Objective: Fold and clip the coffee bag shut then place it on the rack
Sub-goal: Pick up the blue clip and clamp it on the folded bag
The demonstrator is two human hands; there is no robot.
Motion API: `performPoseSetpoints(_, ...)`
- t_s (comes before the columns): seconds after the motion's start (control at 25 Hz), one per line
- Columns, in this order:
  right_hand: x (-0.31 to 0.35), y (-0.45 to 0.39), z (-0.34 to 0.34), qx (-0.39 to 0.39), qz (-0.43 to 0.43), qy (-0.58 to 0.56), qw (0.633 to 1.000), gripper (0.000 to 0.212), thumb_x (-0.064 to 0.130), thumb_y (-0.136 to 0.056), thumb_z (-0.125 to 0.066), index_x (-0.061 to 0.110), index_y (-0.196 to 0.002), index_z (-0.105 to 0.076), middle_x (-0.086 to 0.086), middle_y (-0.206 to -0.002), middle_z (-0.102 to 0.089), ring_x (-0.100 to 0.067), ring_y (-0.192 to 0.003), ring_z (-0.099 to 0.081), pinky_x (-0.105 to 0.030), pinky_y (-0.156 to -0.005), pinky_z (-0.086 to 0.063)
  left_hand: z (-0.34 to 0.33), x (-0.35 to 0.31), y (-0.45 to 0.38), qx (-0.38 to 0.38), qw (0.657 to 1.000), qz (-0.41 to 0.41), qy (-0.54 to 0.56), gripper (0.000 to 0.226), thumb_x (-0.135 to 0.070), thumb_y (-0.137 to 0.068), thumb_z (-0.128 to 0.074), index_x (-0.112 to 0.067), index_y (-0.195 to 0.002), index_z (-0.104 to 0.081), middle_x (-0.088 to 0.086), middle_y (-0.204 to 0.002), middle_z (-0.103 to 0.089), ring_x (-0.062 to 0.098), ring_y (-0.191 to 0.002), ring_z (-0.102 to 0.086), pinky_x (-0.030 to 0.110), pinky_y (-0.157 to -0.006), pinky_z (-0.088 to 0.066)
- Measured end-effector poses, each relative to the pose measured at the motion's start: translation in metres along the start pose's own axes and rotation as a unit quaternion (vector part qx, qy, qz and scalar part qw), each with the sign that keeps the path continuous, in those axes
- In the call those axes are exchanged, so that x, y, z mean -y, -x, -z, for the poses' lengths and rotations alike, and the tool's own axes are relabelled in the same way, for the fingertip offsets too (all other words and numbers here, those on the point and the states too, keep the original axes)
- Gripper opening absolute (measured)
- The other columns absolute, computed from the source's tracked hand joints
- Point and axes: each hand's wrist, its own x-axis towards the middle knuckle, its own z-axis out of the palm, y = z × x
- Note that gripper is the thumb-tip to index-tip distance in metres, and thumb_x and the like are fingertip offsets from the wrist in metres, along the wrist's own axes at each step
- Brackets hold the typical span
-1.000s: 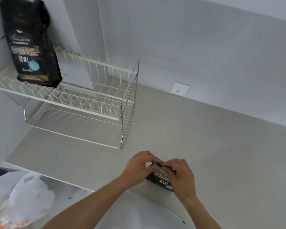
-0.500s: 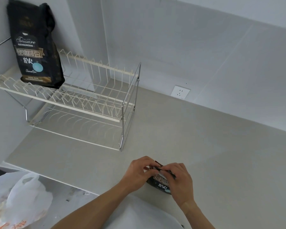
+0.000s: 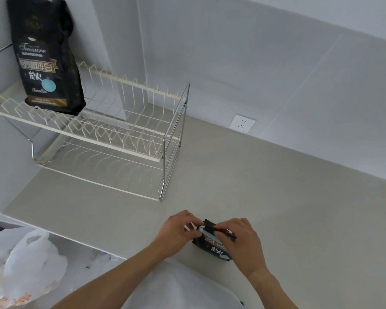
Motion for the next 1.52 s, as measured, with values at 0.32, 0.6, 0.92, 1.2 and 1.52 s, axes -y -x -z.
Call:
performPoseSetpoints(0.32,0.01,-0.002,-0.013,0.004,0.009,0.022,1.0,0.006,0.034,-0.077,-0.075,0.034,-0.084,-0.075,0.021,-0.078,-0.069,-0.006,-0.082,-0.053,-0.023,-0.067,-0.047,0.005,-0.004,0.006,0.001,0.997,-0.023,-0.074,0.012,-0.021,-0.078,-0.077,-0.027,-0.088,-0.077,-0.011,-0.089,-0.069,0.005,-0.077,-0.065,0.031,-0.074,-0.053)
performPoseSetpoints(0.6,0.013,-0.003,-0.014,-0.001,-0.027,-0.032,0.999,0.006,0.026,-0.077,-0.076,0.031,-0.075,-0.077,0.027,-0.07,-0.063,0.003,-0.083,-0.051,-0.027,-0.072,-0.045,0.003,-0.006,0.001,0.004,0.973,-0.039,-0.229,0.011,-0.038,-0.086,-0.065,-0.033,-0.095,-0.071,-0.014,-0.096,-0.068,0.004,-0.093,-0.058,0.029,-0.079,-0.048)
performPoseSetpoints(0.92,0.007,-0.005,-0.013,0.022,-0.008,0.057,0.998,0.009,0.035,-0.078,-0.074,0.032,-0.086,-0.076,0.017,-0.079,-0.071,-0.01,-0.081,-0.053,-0.025,-0.068,-0.045,0.009,-0.009,-0.009,0.049,0.993,0.016,-0.109,0.014,-0.025,-0.072,-0.08,-0.029,-0.085,-0.076,-0.011,-0.092,-0.071,0.007,-0.086,-0.063,0.036,-0.081,-0.052)
performPoseSetpoints(1.2,0.01,-0.002,-0.019,0.004,-0.061,-0.022,0.998,0.003,0.03,-0.077,-0.074,0.031,-0.075,-0.076,0.019,-0.069,-0.067,-0.003,-0.084,-0.051,-0.03,-0.073,-0.046,-0.001,-0.009,-0.007,0.043,0.997,0.019,-0.062,0.011,-0.015,-0.07,-0.082,-0.02,-0.078,-0.077,-0.014,-0.072,-0.06,-0.002,-0.071,-0.055,0.024,-0.073,-0.045)
performPoseSetpoints(1.52,-0.003,0.009,-0.007,0.014,-0.002,0.055,0.998,0.014,0.038,-0.069,-0.081,0.033,-0.081,-0.076,0.02,-0.075,-0.07,-0.006,-0.082,-0.053,-0.029,-0.069,-0.046,0.008,-0.015,-0.013,0.123,0.971,-0.038,-0.201,0.016,-0.03,-0.077,-0.075,-0.026,-0.091,-0.071,-0.008,-0.096,-0.065,0.009,-0.093,-0.055,0.027,-0.082,-0.044)
